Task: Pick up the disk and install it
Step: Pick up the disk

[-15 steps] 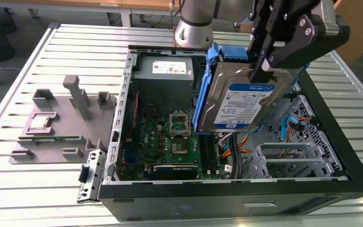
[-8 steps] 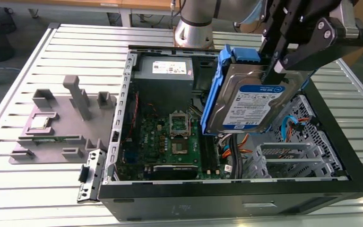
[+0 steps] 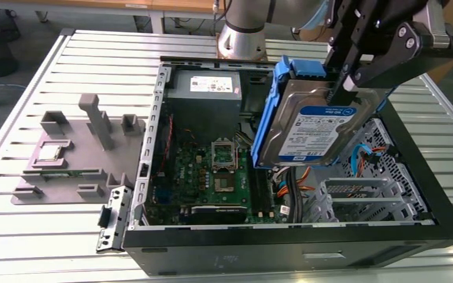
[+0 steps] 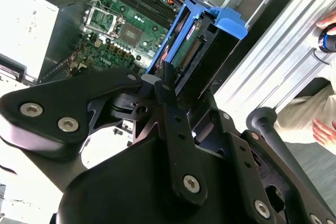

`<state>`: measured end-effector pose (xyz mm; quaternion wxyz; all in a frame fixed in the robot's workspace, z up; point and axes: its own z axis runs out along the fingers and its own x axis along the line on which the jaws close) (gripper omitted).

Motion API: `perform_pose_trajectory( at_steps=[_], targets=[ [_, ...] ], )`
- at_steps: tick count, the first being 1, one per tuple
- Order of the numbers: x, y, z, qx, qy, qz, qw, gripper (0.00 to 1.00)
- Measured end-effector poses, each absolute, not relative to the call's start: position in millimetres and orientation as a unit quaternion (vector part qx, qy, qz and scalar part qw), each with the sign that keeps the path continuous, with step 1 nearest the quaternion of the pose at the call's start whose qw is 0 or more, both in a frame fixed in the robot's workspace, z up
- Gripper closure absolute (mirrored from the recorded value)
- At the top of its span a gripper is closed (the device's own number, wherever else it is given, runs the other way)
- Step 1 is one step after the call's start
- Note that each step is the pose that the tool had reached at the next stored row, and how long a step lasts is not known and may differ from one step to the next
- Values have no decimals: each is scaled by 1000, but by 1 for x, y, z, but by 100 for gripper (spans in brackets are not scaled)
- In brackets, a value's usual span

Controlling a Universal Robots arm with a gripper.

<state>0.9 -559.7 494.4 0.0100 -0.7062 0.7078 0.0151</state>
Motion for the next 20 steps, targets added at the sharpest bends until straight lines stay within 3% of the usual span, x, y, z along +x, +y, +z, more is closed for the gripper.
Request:
perform_pose_trajectory(
  at_steps=[20],
  targets=[
    [2,-569,494,-706,708,15,10,65]
  ],
)
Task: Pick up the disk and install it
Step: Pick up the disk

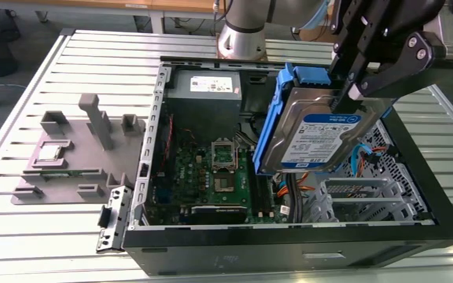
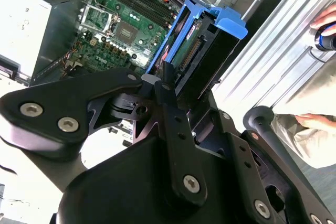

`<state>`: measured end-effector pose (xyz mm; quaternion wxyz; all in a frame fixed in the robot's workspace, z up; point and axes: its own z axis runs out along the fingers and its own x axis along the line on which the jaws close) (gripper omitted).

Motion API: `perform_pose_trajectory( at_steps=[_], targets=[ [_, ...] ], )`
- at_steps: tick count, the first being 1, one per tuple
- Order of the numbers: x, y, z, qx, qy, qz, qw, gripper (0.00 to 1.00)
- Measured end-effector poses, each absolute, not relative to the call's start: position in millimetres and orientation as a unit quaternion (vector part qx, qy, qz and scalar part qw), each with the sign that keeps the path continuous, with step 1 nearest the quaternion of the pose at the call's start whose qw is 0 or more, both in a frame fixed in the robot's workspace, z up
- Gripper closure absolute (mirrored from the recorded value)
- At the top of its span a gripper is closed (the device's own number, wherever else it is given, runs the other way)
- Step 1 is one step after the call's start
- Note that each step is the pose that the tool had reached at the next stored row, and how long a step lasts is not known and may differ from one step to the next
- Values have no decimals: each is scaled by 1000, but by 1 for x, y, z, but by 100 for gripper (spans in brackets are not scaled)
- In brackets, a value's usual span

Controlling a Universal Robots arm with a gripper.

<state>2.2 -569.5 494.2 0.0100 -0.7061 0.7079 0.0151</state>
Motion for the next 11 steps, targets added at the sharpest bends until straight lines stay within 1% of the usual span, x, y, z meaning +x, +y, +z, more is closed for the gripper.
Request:
perform_pose_trajectory(
  at_steps=[11],
  targets=[
    [3,-570,494,-706,708,15,10,65]
  ],
)
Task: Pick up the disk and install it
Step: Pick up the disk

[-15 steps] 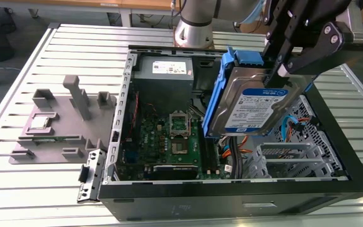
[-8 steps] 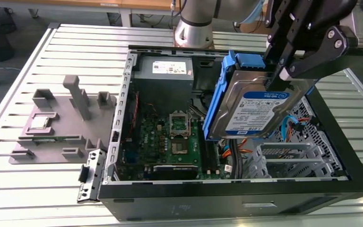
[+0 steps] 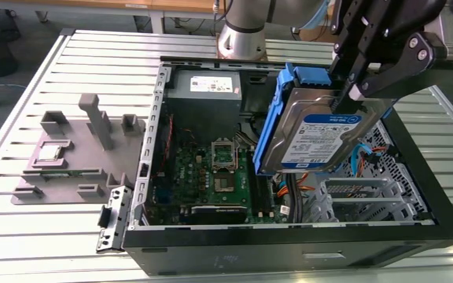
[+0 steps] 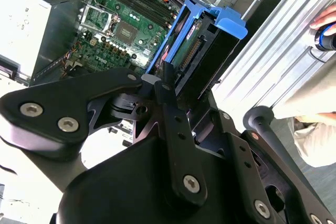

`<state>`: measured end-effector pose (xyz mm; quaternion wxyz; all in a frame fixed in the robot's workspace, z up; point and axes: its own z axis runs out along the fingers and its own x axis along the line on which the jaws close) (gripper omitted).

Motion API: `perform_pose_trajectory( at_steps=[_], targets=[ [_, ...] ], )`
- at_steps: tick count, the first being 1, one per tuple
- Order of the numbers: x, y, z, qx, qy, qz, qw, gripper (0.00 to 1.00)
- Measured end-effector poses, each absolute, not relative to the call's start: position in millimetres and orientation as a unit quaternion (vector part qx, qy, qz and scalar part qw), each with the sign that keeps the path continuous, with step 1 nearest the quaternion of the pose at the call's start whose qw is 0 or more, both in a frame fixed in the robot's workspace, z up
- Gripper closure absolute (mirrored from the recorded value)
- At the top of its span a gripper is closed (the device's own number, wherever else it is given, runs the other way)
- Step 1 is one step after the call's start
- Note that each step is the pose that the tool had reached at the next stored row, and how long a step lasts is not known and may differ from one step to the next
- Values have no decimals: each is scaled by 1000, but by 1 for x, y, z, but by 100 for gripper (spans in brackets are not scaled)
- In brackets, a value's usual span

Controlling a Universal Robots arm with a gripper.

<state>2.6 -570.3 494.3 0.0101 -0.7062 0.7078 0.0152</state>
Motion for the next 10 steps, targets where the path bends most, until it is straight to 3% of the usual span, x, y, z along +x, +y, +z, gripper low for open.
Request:
perform_pose_trajectory(
  at_steps=[10],
  targets=[
    [8,-579,494,-706,708,15,10,65]
  ],
)
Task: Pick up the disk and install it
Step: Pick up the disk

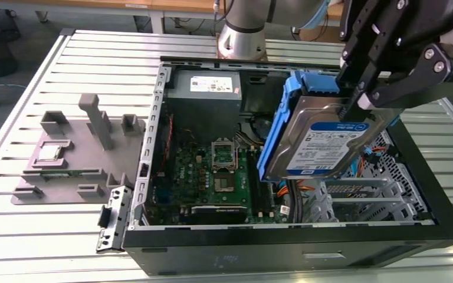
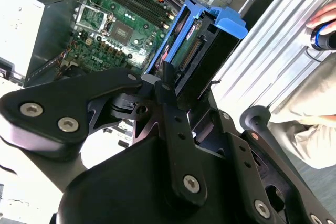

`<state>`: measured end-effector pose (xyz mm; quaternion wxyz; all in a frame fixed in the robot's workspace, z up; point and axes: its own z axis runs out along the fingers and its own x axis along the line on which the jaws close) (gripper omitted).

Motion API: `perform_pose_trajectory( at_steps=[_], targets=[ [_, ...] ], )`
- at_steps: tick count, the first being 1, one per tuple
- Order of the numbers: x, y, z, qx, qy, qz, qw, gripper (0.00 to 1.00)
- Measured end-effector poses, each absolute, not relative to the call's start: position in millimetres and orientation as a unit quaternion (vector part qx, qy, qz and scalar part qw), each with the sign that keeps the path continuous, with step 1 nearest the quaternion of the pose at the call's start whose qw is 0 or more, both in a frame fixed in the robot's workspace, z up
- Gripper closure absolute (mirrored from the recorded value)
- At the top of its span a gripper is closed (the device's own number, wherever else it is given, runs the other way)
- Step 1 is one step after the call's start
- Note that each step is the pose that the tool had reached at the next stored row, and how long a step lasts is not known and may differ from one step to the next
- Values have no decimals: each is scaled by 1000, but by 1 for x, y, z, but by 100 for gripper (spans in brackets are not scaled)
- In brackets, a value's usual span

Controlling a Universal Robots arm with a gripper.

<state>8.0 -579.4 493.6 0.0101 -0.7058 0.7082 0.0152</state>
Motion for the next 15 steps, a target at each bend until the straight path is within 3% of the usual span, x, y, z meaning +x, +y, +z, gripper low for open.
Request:
perform_pose_trajectory(
  at_steps=[15],
  targets=[
    [42,-583,487,-705,709,16,10,65]
  ],
)
